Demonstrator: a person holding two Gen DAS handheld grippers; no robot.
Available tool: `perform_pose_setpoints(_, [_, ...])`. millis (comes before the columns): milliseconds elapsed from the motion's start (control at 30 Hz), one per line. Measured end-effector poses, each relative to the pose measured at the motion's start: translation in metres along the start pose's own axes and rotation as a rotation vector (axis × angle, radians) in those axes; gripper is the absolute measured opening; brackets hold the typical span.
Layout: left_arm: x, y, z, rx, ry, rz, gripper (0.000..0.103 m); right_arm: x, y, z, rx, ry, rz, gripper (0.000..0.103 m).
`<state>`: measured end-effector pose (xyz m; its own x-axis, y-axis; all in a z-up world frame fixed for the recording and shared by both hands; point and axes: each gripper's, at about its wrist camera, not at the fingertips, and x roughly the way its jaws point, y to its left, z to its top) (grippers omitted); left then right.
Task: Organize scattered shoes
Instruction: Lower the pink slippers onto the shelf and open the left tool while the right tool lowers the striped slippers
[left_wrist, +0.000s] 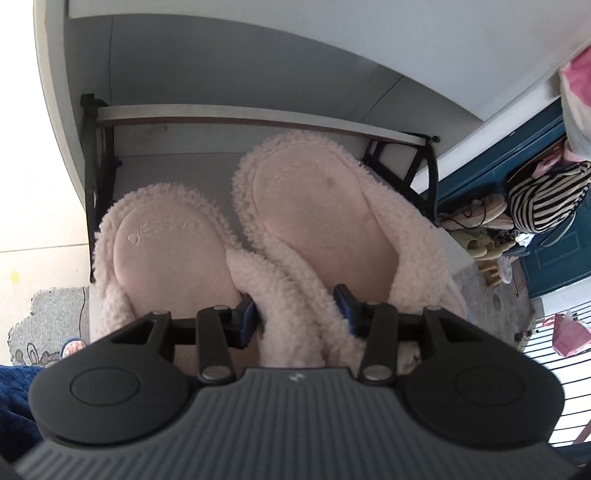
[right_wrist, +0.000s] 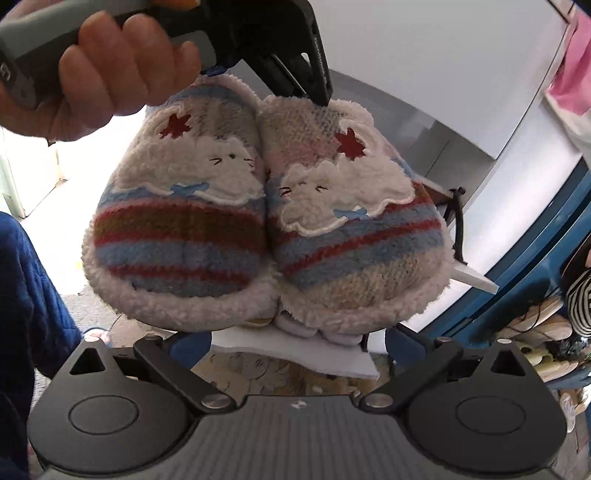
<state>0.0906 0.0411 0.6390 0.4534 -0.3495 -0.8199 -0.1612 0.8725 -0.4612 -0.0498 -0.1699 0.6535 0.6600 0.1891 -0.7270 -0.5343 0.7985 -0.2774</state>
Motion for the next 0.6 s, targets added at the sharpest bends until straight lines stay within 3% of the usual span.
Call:
perform_pose_setpoints(233, [0.011, 0.010, 0.019, 0.001, 0.025, 0.011, 0.047, 0.010, -0.019, 0.033, 0.021, 0.056, 0.026, 0.103])
perform_pose_setpoints(267, [0.013, 0.010, 0.023, 0.015, 0.015, 0.022, 0.049, 0.013, -0.020, 0.037, 0.030, 0.069, 0.037, 0.103])
perform_pose_setpoints(367, [0.014, -0.001, 0.025, 0.151, -0.131, 0.118, 0.070, 0.016, -0.021, 0.041, 0.035, 0.083, 0.044, 0.103])
perform_pose_setpoints(400, [0.016, -0.004, 0.027, 0.216, -0.166, 0.163, 0.070, 0.017, -0.022, 0.045, 0.029, 0.074, 0.040, 0.103])
perform_pose_setpoints(500, [0.018, 0.006, 0.037, 0.185, -0.146, 0.153, 0.070, 0.012, -0.025, 0.053, 0.038, 0.034, 0.047, 0.103])
perform_pose_setpoints(600, [0.020, 0.003, 0.038, 0.238, -0.165, 0.180, 0.070, 0.017, -0.021, 0.054, 0.014, 0.052, 0.063, 0.103])
